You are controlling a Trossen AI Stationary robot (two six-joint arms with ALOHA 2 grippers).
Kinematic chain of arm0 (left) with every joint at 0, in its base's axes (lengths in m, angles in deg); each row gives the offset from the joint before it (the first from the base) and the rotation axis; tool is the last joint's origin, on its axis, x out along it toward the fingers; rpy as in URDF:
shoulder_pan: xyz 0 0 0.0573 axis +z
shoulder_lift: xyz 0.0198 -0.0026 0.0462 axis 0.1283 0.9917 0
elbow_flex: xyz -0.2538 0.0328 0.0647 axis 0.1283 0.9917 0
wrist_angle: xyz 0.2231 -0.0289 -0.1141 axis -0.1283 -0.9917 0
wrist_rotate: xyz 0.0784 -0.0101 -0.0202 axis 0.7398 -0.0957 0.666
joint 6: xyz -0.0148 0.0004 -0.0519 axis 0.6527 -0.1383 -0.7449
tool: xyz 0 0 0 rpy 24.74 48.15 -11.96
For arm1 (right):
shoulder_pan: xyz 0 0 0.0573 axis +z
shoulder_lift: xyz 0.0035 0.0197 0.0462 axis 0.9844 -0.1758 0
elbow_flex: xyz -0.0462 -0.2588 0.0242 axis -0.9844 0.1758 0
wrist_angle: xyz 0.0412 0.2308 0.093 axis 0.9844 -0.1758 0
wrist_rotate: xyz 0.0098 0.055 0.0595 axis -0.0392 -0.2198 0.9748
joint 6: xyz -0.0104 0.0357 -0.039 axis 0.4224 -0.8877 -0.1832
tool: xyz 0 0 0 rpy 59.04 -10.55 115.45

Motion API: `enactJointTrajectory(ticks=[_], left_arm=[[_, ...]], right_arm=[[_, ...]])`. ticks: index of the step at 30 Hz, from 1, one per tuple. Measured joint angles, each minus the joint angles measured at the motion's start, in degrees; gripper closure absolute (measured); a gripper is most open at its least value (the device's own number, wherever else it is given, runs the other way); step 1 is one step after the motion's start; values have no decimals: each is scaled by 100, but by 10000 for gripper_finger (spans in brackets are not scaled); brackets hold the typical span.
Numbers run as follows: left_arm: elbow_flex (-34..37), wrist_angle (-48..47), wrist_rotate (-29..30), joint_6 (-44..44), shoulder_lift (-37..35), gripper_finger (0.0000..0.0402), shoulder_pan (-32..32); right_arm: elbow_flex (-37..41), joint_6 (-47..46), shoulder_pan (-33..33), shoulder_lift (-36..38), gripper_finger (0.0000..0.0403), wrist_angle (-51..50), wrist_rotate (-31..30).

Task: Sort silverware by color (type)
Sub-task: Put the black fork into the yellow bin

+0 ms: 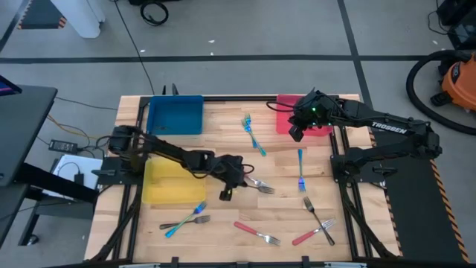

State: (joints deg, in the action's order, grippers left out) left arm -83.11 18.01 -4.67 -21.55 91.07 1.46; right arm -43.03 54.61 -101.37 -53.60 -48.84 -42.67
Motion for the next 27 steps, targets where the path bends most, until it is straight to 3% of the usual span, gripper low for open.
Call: enactJointTrajectory(ticks=[14,27], left_arm=[[4,-1199,1,-136,-1434,398,30],[2,-2658,39,-441,-2953,398,433]], right_arm=[[0,0,0,0,348,-6,-2],[2,-7,0,0,348,-7,-2]])
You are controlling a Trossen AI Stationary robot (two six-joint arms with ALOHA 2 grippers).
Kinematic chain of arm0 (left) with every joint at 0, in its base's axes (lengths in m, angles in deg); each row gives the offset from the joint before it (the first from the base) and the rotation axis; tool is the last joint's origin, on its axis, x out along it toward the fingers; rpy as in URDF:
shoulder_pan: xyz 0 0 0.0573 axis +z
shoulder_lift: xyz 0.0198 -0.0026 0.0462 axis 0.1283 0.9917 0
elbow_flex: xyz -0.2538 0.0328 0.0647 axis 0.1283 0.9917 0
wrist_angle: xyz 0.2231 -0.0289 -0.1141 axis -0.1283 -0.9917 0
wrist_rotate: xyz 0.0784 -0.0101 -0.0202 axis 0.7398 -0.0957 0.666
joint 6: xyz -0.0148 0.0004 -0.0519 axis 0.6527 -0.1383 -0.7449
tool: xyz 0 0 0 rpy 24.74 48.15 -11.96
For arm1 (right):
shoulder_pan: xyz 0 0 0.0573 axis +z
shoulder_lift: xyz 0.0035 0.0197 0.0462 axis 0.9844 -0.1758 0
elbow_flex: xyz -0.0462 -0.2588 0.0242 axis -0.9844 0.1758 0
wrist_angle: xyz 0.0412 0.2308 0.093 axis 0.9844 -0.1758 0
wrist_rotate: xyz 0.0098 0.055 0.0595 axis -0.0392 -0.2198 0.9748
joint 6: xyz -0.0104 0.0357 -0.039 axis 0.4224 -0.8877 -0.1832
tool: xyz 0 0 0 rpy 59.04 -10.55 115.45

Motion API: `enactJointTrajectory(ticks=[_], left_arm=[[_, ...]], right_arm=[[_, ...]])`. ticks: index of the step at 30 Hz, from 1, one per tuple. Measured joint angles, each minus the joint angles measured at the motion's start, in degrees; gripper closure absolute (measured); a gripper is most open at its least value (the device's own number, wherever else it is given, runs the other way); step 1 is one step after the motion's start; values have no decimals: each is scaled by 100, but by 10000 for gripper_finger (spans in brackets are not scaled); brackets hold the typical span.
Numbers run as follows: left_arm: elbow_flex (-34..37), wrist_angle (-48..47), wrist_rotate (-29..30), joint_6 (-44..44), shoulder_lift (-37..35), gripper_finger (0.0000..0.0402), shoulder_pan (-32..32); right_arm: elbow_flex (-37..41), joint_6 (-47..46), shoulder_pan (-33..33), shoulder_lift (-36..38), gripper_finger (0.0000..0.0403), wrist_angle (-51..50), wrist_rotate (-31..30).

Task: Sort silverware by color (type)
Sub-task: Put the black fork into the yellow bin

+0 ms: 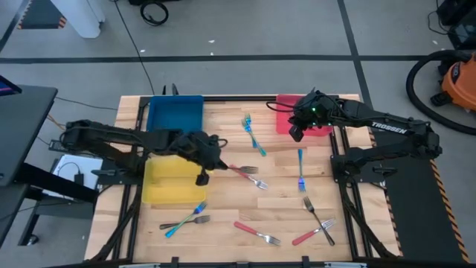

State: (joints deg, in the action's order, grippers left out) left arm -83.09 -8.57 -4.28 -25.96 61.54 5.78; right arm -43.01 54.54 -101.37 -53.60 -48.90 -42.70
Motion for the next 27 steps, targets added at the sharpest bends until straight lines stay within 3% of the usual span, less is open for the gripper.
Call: enactJointTrajectory(ticks=[10,19,27], left_arm=[[-7,-1468,27,-327,-847,398,143],[0,-2816,546,-610,-1102,397,131],[2,-3483,626,-779,-1395,397,131]], right_arm=[[0,-4,0,0,348,-39,0],[0,-50,0,2,348,-116,2],[0,-140,4,0,348,-140,0]])
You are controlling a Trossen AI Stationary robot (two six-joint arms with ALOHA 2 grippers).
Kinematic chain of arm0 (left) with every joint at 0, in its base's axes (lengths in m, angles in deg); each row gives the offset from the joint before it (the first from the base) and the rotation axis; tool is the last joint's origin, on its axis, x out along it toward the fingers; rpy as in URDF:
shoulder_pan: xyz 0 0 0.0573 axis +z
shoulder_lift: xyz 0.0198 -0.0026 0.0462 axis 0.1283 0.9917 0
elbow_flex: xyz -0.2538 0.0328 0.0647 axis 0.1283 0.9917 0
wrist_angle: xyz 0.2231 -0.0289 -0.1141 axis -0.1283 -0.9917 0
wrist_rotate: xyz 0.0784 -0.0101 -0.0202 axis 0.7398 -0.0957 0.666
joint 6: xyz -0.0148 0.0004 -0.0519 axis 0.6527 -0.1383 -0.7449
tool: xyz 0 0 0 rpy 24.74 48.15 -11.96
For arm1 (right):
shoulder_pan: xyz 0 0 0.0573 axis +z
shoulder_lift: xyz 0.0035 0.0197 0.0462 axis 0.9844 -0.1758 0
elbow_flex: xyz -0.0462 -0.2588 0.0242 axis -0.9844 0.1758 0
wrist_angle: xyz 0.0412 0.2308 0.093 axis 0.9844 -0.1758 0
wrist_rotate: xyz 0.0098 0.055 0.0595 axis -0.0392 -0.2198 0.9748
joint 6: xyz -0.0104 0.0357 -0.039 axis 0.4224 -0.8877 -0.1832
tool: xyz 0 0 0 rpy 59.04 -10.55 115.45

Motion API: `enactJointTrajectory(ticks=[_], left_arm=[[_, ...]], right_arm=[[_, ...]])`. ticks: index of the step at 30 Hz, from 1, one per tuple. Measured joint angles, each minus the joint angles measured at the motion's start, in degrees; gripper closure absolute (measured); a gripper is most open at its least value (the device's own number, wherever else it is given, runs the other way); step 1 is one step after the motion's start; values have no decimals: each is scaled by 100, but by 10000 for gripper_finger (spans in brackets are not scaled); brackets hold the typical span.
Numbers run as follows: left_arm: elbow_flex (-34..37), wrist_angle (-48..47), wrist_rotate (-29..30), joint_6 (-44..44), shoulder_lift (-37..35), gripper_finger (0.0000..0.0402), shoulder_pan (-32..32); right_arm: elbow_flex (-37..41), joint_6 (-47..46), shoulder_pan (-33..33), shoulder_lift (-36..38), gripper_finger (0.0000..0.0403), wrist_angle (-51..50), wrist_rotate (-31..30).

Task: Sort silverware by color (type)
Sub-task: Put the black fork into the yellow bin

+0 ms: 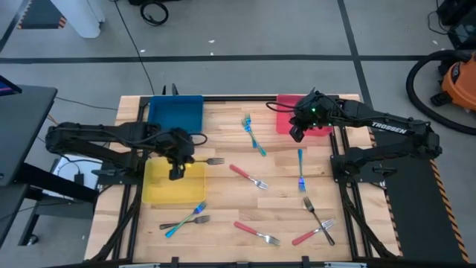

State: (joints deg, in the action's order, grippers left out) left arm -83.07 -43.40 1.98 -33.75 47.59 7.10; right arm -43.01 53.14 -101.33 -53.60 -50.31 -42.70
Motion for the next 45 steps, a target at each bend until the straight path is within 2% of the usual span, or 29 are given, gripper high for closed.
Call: enactJointTrajectory(ticks=[5,13,23,36,45], left_arm=[[211,-157,262,-338,-388,397,-103],[1332,206,459,-1128,-1124,397,-299],[2389,321,452,-1738,-1798,397,-323],[2328,170,429,-2381,-1865,397,-369],[2328,141,444,-2405,-1868,397,-1018]], right_arm=[[0,-1,2,-2,348,-10,1],[0,-4,7,-4,348,-26,0],[1,-60,11,-4,348,-66,2],[2,-44,11,-2,348,-90,2],[0,-44,11,-2,348,-113,2]])
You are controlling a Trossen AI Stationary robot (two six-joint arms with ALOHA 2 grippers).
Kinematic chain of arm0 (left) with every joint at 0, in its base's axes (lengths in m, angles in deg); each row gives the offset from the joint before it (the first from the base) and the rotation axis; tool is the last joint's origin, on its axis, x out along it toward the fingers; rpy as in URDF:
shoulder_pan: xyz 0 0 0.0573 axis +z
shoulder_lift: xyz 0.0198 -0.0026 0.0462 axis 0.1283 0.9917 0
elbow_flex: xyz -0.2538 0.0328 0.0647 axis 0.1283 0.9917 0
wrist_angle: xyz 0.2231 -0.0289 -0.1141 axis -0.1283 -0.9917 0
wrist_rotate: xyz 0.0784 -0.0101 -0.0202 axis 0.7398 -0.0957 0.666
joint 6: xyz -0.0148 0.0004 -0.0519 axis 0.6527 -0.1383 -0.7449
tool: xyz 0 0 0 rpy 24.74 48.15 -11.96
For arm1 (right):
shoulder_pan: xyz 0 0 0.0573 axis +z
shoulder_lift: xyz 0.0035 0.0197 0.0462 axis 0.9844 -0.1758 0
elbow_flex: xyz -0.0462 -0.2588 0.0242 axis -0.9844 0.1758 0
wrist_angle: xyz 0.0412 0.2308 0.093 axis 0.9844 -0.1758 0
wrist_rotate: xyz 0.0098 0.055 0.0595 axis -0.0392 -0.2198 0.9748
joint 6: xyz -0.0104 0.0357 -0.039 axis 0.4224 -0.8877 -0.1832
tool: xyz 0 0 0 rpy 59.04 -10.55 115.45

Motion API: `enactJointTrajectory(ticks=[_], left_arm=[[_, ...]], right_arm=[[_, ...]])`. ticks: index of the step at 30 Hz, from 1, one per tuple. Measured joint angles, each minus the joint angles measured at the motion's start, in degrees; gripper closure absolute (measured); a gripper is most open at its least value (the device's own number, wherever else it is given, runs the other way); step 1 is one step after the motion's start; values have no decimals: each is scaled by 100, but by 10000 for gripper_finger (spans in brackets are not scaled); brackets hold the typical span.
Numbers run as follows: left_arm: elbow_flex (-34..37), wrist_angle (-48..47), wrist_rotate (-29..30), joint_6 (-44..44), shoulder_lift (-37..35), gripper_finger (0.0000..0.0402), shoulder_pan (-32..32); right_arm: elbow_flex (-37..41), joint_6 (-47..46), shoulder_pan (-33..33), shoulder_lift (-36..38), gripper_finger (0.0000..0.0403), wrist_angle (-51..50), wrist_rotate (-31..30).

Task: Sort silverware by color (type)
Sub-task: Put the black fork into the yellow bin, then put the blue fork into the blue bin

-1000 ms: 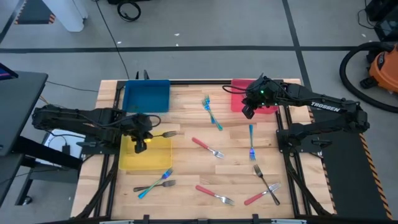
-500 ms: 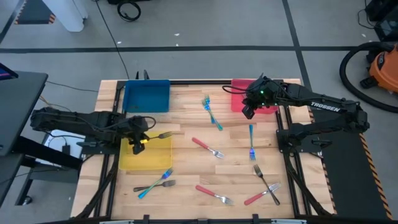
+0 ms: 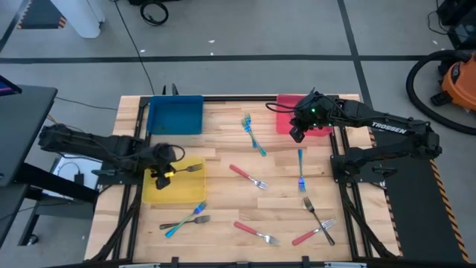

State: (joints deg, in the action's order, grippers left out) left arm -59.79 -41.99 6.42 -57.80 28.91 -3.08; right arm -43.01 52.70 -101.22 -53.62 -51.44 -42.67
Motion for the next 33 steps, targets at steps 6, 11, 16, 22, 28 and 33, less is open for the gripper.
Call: enactJointTrajectory(ticks=[6,11,16,22,28,33], left_arm=[[0,-24,221,-361,86,397,-144],[0,-23,290,-418,441,395,-143],[0,19,295,-377,892,374,-143],[0,354,319,-372,1389,349,-138],[0,499,319,-374,1601,347,-138],[0,877,459,-54,1606,347,-134]], right_arm=[[2,-15,0,-2,348,0,0],[2,-17,0,-1,348,0,0],[2,-17,0,0,348,0,0],[2,-12,0,0,348,0,1],[2,33,0,0,348,0,0],[2,38,0,0,348,114,0]])
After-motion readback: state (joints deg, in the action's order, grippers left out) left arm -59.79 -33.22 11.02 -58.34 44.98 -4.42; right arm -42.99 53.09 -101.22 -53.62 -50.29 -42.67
